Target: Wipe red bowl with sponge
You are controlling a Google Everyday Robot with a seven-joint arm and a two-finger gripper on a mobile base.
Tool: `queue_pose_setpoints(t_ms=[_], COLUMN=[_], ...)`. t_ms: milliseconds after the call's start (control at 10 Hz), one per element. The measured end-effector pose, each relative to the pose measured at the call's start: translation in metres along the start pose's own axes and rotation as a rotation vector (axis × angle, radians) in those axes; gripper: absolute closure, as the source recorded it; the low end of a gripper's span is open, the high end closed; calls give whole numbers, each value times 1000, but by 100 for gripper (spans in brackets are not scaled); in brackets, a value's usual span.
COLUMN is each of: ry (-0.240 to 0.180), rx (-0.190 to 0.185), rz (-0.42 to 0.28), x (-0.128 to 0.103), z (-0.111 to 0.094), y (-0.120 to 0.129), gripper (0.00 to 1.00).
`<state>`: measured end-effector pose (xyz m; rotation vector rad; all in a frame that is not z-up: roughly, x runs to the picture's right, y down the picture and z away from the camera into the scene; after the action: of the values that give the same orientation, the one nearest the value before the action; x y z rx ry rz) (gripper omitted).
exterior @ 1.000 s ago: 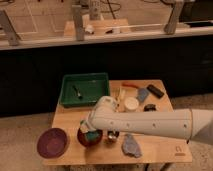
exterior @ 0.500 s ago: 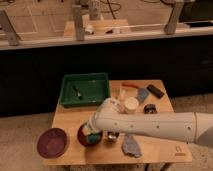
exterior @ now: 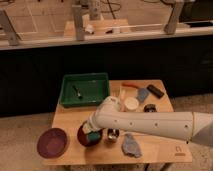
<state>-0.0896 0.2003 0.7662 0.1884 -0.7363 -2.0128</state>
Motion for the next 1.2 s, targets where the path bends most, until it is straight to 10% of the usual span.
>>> queue_pose_setpoints(t_ms=[1200], ry=[-6], rx=[163], rz=[-57], x=[-3], z=[0], y=[-46], gripper=[100])
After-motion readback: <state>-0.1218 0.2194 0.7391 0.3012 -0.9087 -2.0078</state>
